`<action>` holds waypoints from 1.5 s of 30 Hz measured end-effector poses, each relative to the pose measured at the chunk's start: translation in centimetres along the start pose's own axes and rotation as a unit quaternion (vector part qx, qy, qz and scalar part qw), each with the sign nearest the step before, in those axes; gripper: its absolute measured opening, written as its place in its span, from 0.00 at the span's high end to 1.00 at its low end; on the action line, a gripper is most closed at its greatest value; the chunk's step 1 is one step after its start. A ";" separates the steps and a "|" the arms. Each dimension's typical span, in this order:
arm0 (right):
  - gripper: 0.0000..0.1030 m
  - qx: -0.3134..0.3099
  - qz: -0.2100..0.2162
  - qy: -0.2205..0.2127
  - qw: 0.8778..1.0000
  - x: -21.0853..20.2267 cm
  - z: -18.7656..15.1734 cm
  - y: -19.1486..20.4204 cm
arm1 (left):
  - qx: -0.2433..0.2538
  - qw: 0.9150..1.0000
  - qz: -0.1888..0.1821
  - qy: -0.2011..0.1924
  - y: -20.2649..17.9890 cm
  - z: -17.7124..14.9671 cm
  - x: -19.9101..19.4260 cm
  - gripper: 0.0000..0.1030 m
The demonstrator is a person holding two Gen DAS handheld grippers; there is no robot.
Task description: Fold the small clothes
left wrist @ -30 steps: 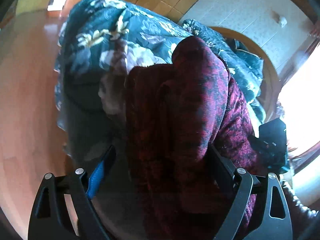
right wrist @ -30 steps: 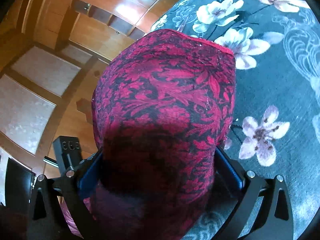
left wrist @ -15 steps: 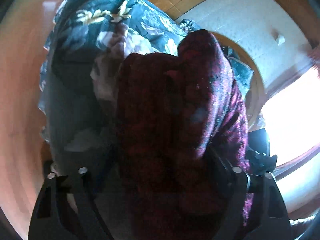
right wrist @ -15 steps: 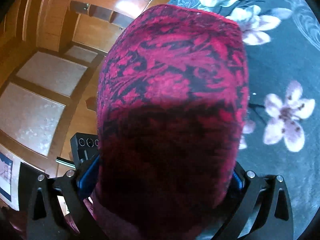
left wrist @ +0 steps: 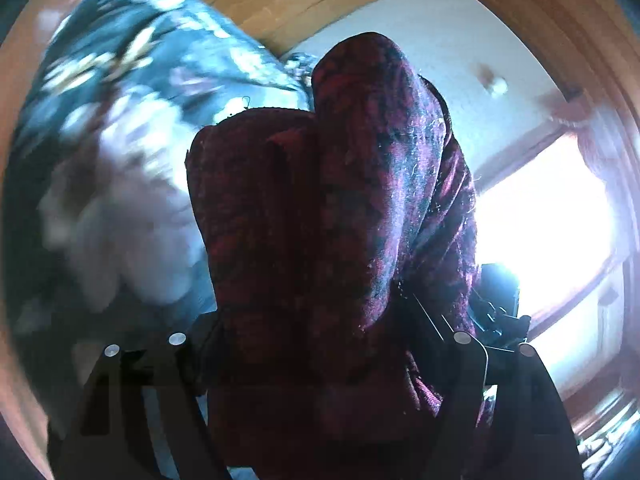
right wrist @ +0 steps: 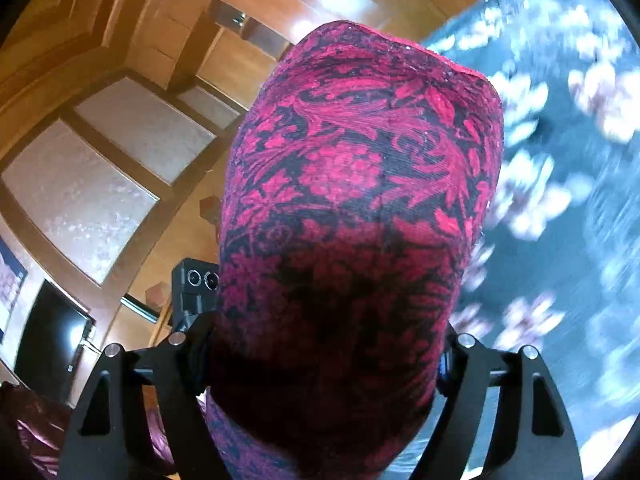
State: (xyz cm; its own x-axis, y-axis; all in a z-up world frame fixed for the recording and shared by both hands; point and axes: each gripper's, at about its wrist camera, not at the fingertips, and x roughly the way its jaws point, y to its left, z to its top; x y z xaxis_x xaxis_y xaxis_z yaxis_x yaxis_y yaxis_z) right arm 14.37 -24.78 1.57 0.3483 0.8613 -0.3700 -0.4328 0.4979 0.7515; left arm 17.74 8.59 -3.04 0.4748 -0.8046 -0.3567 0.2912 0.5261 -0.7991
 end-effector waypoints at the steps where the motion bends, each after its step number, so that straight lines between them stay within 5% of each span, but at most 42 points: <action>1: 0.25 -0.001 -0.003 -0.006 1.000 -1.0 0.8 -0.5 | 0.007 1.000 -0.001 0.004 -0.8 0.8 1.2 0.27; 8: 0.25 0.048 -0.052 -0.041 0.997 -7.2 4.6 -9.2 | 0.031 0.997 0.041 0.055 -4.2 4.9 13.2 0.29; 13: 0.24 0.144 -0.152 -0.003 0.978 -8.2 0.5 -20.0 | 0.047 0.975 0.151 0.158 -1.7 1.6 21.7 0.33; 16: 0.23 0.181 -0.118 -0.036 0.976 -9.6 -3.0 -23.2 | 0.088 0.972 0.162 0.149 -2.7 0.0 22.9 0.26; 21: 0.05 0.163 -0.170 -0.056 0.970 -9.4 -3.2 -20.8 | 0.114 0.965 0.192 0.135 -4.2 0.8 21.8 0.26; 24: 0.03 0.136 -0.221 -0.058 0.964 -10.7 -2.5 -18.3 | 0.162 0.956 0.226 0.095 -6.6 0.7 20.1 0.23; 28: 0.03 0.059 -0.324 -0.093 0.940 -12.5 -2.0 -13.8 | 0.210 0.937 0.277 0.041 -8.8 0.5 18.7 0.17; 31: 0.04 0.002 -0.351 -0.127 0.928 -12.9 -1.3 -10.2 | 0.254 0.910 0.325 0.044 -9.4 -0.4 19.4 0.17; 35: 0.18 -0.042 -0.372 -0.095 0.922 -6.6 1.7 -6.9 | 0.255 0.894 0.364 0.058 -7.8 -0.9 20.6 0.13; 38: 0.20 -0.024 -0.401 -0.043 0.915 -1.9 3.8 -8.3 | 0.240 0.895 0.370 0.063 -6.3 -0.6 21.0 0.09; 41: 0.13 -0.025 -0.463 -0.009 0.886 1.7 4.2 -11.0 | 0.234 0.896 0.373 0.067 -5.1 -0.1 21.8 0.07; 45: 0.09 -0.041 -0.493 -0.006 0.869 2.5 4.1 -10.6 | 0.193 0.910 0.362 0.058 -4.3 0.3 21.1 0.06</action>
State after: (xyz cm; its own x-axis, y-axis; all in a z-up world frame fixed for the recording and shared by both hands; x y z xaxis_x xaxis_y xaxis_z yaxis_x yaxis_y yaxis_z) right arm 23.26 -28.30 -5.12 0.5925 0.0110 -0.8055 0.0234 0.9992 0.0309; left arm 26.79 -10.58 -7.00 0.5739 -0.2198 -0.7888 0.2178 0.9696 -0.1117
